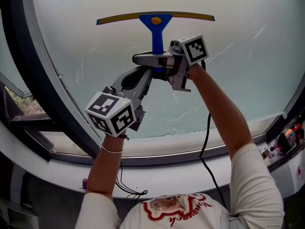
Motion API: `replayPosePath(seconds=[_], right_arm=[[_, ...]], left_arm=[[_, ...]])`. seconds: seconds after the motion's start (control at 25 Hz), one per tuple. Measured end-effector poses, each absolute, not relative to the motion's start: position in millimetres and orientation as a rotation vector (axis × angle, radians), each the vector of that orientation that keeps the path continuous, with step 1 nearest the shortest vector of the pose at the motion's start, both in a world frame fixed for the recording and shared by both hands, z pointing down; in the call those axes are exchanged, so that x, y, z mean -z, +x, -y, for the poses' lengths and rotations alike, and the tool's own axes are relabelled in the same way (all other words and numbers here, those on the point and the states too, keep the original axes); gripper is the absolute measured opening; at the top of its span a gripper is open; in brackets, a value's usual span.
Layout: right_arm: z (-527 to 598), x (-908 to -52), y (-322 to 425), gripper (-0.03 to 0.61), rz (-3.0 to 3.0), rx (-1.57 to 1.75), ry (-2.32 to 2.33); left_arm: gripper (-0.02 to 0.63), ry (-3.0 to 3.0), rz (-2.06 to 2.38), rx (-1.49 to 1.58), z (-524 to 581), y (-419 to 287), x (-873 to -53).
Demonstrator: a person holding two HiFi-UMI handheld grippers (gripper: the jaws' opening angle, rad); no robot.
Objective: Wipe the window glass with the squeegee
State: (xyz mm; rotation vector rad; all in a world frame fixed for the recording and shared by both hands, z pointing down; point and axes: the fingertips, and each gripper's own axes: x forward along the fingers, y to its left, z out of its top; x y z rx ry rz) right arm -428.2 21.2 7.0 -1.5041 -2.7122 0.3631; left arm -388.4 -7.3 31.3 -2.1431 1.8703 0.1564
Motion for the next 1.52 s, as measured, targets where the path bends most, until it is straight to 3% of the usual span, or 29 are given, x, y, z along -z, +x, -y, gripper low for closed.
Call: replayPosePath(seconds=[1.52], right_arm=[[-15.3,-111.3,-425.3,0.035,2.675,-0.433,-1.481]], left_arm=[[0.006,-2.228,-2.024,-0.200,9.4,-383.6,-130.6]])
